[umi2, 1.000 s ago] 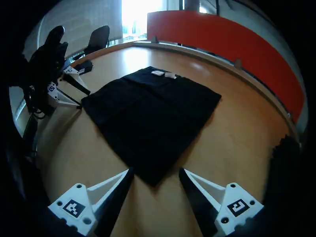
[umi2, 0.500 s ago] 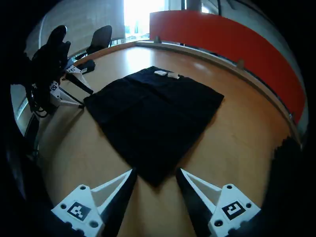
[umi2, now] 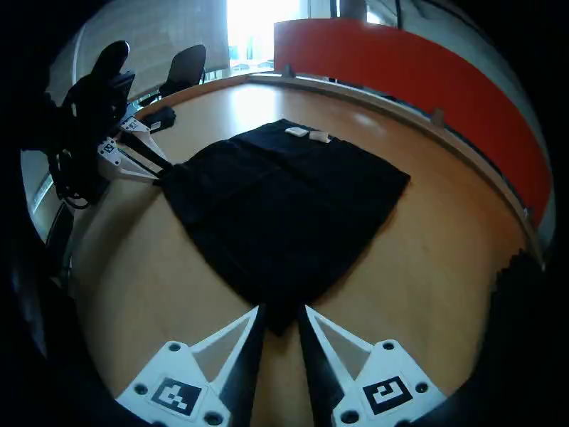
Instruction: Fold towel
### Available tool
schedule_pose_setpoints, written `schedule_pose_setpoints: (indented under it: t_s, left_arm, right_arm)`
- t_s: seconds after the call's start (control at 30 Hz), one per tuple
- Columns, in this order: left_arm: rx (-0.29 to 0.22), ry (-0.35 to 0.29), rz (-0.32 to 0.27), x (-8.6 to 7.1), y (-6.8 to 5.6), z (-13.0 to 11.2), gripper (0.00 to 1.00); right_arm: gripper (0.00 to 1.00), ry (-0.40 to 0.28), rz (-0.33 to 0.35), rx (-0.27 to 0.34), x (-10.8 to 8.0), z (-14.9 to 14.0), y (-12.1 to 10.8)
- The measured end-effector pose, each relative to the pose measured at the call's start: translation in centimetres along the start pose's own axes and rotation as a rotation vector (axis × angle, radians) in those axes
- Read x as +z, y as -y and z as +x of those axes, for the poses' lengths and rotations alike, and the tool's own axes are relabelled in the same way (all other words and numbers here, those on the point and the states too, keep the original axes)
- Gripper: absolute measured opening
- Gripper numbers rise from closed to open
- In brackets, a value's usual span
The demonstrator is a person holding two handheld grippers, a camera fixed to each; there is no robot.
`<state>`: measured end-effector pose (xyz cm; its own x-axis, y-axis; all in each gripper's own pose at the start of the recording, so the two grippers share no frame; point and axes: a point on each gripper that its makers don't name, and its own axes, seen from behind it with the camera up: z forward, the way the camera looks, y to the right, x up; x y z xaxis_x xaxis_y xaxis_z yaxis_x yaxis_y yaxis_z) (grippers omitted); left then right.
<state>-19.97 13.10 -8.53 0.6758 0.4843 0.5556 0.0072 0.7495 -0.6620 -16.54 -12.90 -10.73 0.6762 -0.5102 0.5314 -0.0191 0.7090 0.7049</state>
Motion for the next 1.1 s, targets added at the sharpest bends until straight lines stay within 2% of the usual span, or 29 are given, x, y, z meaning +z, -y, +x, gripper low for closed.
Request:
schedule_pose_setpoints:
  t_s: [0.03,0.23,0.47,0.77,1.1]
  left_arm:
    - [-0.002,0.001,0.004,0.0,0.1,0.0,0.24]
    - [0.008,0.007,0.008,0.1,-0.1,0.1,0.15]
    - [-0.005,0.001,0.011,0.0,-0.3,0.2,0.13]
    - [-0.029,0.007,0.007,-0.1,-0.5,0.1,0.13]
    - [-0.068,0.002,0.001,-0.8,-1.2,0.6,0.13]
  right_arm:
    - [0.28,0.000,0.001,-0.001,0.0,0.0,0.0]
    - [0.21,0.001,0.008,-0.005,0.1,0.2,0.3]
    - [0.14,0.004,0.017,0.002,0.3,0.3,0.4]
    - [0.13,-0.003,0.009,0.004,0.1,0.7,0.2]
    - [0.13,-0.026,-0.007,0.015,-0.8,1.8,-0.4]
